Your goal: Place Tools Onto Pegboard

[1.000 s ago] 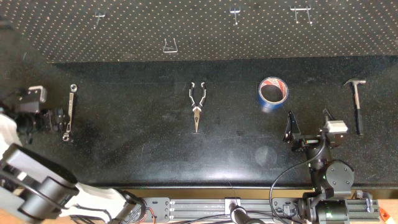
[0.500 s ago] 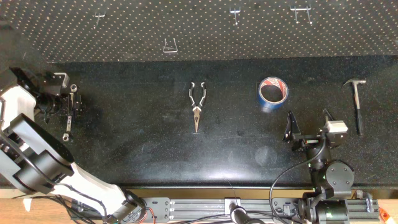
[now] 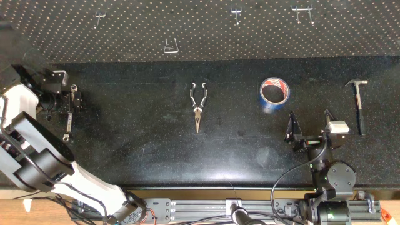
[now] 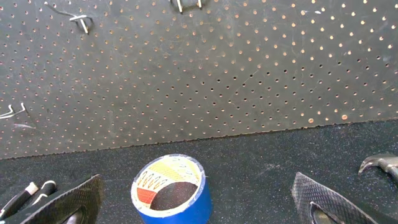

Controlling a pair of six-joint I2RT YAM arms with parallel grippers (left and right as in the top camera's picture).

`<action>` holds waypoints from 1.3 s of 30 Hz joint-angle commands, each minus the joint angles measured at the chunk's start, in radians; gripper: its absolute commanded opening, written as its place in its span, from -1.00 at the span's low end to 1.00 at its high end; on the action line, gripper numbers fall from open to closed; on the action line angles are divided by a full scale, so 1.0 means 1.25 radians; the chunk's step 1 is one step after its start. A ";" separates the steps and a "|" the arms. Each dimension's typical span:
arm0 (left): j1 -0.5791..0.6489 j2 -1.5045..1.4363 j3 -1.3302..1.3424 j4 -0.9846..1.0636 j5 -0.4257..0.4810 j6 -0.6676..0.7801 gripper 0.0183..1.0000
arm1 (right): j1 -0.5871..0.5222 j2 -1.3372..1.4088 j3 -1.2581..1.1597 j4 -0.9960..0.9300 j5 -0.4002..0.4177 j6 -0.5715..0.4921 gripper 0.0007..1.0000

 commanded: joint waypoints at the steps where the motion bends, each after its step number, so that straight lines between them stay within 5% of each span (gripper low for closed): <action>1: -0.008 0.027 0.013 0.002 -0.006 -0.013 0.99 | 0.004 -0.006 -0.002 -0.003 -0.016 0.009 0.98; 3: -0.013 0.028 0.013 0.001 -0.007 -0.013 0.96 | 0.004 -0.006 -0.002 -0.003 -0.016 0.009 0.98; 5: -0.018 0.029 0.013 0.000 -0.009 -0.013 0.71 | 0.004 -0.006 -0.002 -0.003 -0.016 0.009 0.98; 7: -0.021 0.033 0.013 -0.002 -0.009 -0.013 0.04 | 0.004 -0.006 -0.002 -0.003 -0.016 0.009 0.98; 12: -0.020 0.036 0.013 -0.010 -0.009 -0.013 -0.98 | 0.004 -0.006 -0.002 -0.003 -0.016 0.009 0.98; 21: -0.020 0.027 0.013 -0.019 -0.009 -0.013 -0.98 | 0.004 -0.006 -0.002 -0.003 -0.016 0.009 0.98; 39: -0.020 -0.380 -0.057 -0.076 0.057 -0.025 -0.98 | 0.004 -0.006 -0.002 -0.003 -0.016 0.009 0.98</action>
